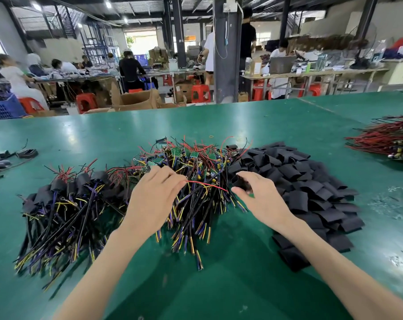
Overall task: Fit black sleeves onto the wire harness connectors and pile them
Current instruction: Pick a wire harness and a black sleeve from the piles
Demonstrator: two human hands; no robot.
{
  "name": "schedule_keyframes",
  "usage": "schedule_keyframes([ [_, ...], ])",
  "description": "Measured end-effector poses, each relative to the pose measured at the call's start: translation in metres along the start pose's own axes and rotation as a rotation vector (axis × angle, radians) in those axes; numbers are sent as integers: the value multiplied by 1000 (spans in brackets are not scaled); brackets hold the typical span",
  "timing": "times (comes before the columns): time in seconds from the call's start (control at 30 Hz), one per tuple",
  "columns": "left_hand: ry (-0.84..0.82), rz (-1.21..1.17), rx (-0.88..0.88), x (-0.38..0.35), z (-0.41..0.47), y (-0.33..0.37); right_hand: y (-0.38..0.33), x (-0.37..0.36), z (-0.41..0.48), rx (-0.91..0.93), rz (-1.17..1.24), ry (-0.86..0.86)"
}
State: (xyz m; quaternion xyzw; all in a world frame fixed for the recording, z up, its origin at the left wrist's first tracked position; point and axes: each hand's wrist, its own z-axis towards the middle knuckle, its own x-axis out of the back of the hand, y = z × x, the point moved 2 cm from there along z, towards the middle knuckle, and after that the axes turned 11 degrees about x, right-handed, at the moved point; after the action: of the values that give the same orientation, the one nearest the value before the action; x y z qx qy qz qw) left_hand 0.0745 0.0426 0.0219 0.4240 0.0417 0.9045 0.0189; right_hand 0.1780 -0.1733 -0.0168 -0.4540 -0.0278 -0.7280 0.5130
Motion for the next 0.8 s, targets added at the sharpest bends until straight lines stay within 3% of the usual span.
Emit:
schedule_keyframes([
  [0.3,184,-156,83,-6,-11,-3,-1,-1,1,-38,144,9],
  [0.57,160,-168,45,-8,-13,0,-10,1,0,-20,264,47],
  [0.67,115,-145,28,-8,-14,3,-15,6,0,35,215,41],
  [0.8,-20,-160,-26,-9,-20,17,-25,7,-3,249,-70,-31],
])
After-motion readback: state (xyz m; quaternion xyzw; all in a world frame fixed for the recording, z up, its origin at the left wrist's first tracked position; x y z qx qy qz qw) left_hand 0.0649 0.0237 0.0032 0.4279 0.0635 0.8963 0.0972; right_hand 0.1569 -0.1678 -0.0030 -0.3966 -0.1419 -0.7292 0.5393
